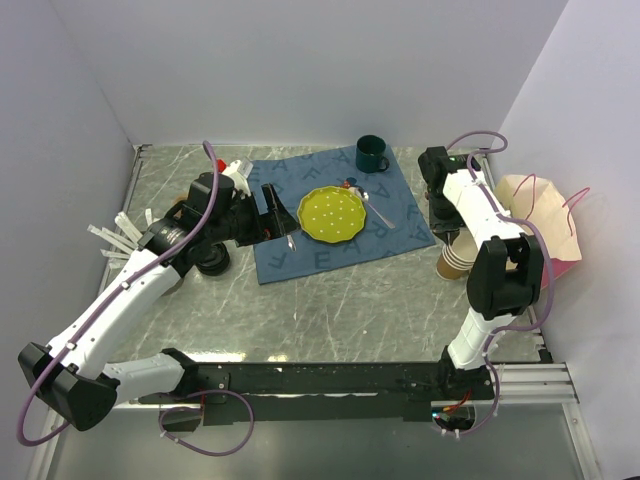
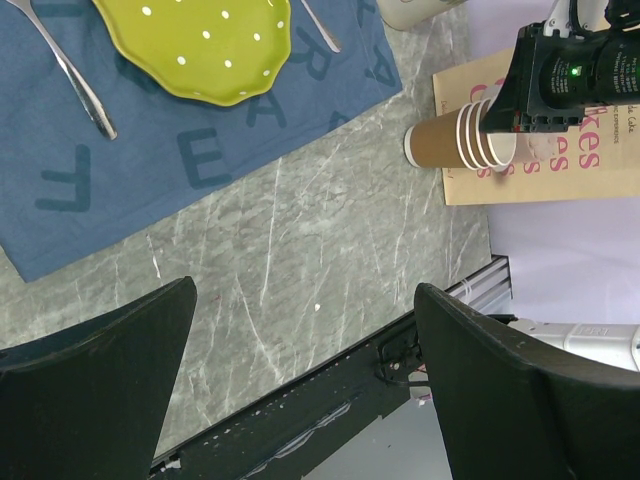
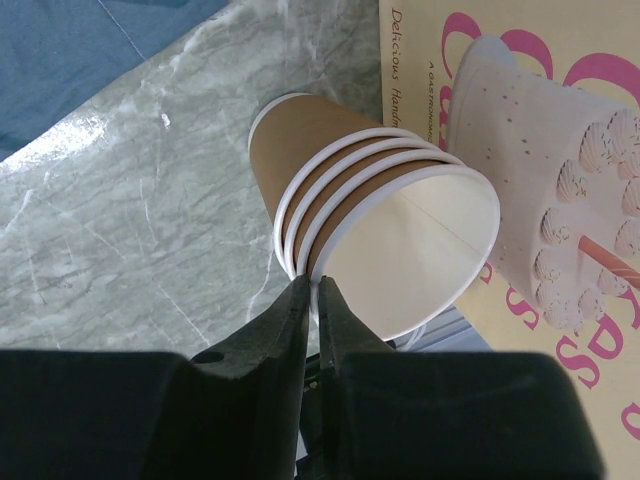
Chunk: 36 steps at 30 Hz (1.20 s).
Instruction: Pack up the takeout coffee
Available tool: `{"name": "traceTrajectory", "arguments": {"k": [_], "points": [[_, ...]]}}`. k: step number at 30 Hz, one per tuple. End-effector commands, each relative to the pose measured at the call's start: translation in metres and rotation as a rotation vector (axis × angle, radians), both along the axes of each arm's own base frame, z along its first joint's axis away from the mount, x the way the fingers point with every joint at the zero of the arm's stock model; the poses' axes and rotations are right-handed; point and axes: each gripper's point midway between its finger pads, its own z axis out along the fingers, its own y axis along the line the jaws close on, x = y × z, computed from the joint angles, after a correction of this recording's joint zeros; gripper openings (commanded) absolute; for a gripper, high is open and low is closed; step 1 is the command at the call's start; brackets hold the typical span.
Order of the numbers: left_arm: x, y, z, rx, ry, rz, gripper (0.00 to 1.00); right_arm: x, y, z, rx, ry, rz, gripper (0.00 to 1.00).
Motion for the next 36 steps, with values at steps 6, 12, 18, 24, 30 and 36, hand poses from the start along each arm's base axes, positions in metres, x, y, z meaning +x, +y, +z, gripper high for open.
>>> {"name": "traceTrajectory", "arguments": {"k": [6, 12, 18, 24, 30, 36], "points": [[0.002, -0.001, 0.026, -0.036, -0.073, -0.004, 0.97, 0.005, -0.004, 0.009, -0.012, -0.035, -0.016, 0.15], [0.002, -0.001, 0.025, -0.033, -0.069, -0.004, 0.97, 0.007, 0.002, 0.01, 0.024, -0.05, -0.011, 0.12], [0.001, 0.001, 0.025, -0.035, -0.071, 0.0, 0.97, 0.008, 0.003, 0.014, 0.032, -0.066, -0.017, 0.26], [0.0, 0.002, 0.025, -0.034, -0.074, 0.002, 0.97, 0.009, 0.007, 0.015, 0.062, -0.079, -0.006, 0.07], [-0.001, 0.004, 0.026, -0.033, -0.08, 0.004, 0.97, 0.007, 0.0, 0.027, 0.02, -0.084, -0.029, 0.01], [-0.001, 0.003, 0.026, -0.04, -0.079, 0.002, 0.97, 0.009, -0.002, 0.047, -0.003, -0.104, -0.042, 0.01]]}}
